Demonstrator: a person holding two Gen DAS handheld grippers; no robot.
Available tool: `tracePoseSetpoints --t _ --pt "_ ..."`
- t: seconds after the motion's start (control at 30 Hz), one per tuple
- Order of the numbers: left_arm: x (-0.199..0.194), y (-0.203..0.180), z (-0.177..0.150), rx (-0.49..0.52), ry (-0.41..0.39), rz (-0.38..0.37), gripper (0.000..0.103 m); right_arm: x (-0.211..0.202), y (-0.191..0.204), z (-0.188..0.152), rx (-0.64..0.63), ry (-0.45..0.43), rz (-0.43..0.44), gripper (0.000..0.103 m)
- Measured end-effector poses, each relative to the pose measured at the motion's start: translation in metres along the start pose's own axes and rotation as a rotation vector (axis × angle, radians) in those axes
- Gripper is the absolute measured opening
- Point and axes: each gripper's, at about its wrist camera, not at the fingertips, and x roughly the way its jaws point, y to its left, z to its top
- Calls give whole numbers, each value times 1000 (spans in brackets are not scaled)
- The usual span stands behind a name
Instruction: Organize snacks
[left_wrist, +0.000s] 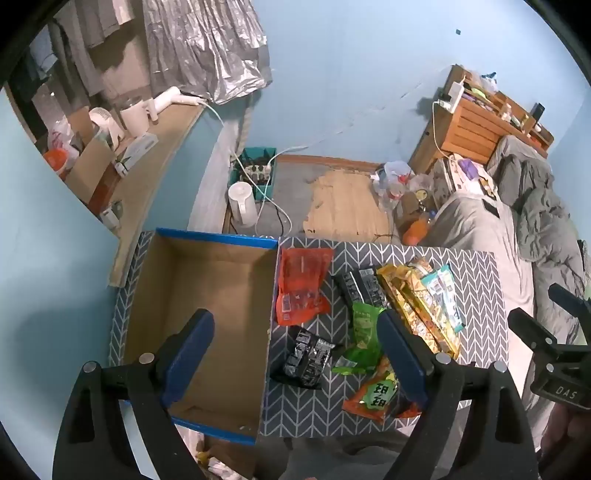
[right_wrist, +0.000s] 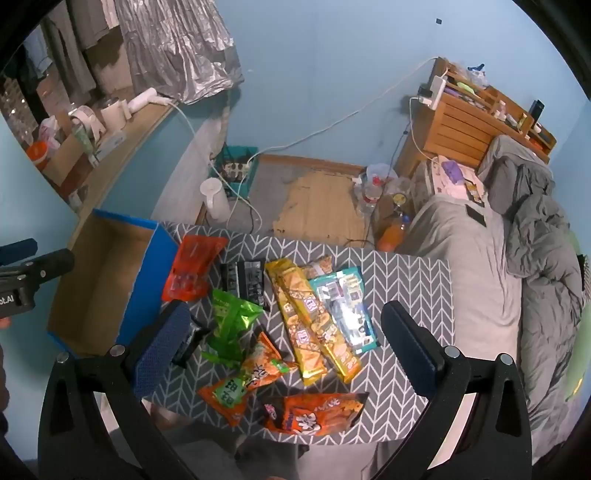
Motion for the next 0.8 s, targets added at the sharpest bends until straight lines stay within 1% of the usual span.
tracePoseSetpoints --t 0.07,0.17,0.23,0.27,0.3,0.43,0.8 --pt "-1 -2 1 13 -8 2 91 1 0 0 -4 3 -2 101" --pt "-1 -1 -1 -8 -11 -20 91 2 0 1 -10 6 -5 101" --pt "-1 2 3 -20 -8 -13 91 3 -1 2 -13 8 -8 101" --pt "-3 3 1 -27 -20 -15 91 3 -2 2 -13 9 -10 101" --pt "-4 1 3 -25 -19 -13 91 7 0 7 -18 5 -4 101" --pt "-3 -1 -1 -19 -26 -8 91 5 -2 3 -17 -2 -7 101" --pt "3 -2 -4 -39 8 -25 91 4 -12 4 -19 8 -13 101"
